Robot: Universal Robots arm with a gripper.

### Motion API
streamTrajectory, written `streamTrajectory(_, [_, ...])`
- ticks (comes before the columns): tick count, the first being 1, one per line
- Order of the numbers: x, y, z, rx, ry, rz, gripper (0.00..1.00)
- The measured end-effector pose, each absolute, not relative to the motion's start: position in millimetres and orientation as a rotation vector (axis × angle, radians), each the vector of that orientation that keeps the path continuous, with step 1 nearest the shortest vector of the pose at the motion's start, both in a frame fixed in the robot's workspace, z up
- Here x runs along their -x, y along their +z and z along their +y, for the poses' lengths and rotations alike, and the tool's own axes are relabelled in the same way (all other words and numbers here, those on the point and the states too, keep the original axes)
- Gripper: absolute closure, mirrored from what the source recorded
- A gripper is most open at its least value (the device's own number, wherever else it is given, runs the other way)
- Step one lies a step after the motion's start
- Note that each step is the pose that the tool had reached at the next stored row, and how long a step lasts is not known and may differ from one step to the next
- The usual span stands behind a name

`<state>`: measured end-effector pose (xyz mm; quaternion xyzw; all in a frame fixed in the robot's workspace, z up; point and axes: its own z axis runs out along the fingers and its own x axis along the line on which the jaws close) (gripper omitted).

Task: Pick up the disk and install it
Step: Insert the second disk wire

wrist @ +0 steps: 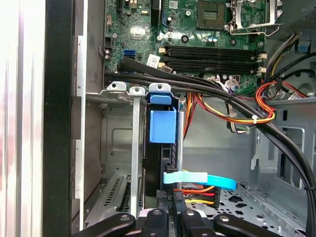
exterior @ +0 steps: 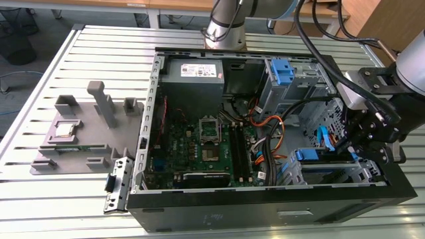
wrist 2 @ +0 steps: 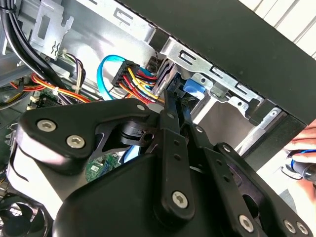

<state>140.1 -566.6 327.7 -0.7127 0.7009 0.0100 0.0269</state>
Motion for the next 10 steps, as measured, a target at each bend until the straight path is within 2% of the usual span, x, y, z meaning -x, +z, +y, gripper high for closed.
streamTrajectory(3, [-140.0, 327.0, -566.6, 2.201, 0.032, 2.164, 0.83])
streamTrajectory(4, [-140.1, 327.1, -566.6, 2.201, 0.032, 2.165, 0.77])
streamTrajectory(10, [-140.1, 334.5, -566.6, 2.201, 0.031, 2.165, 0.77])
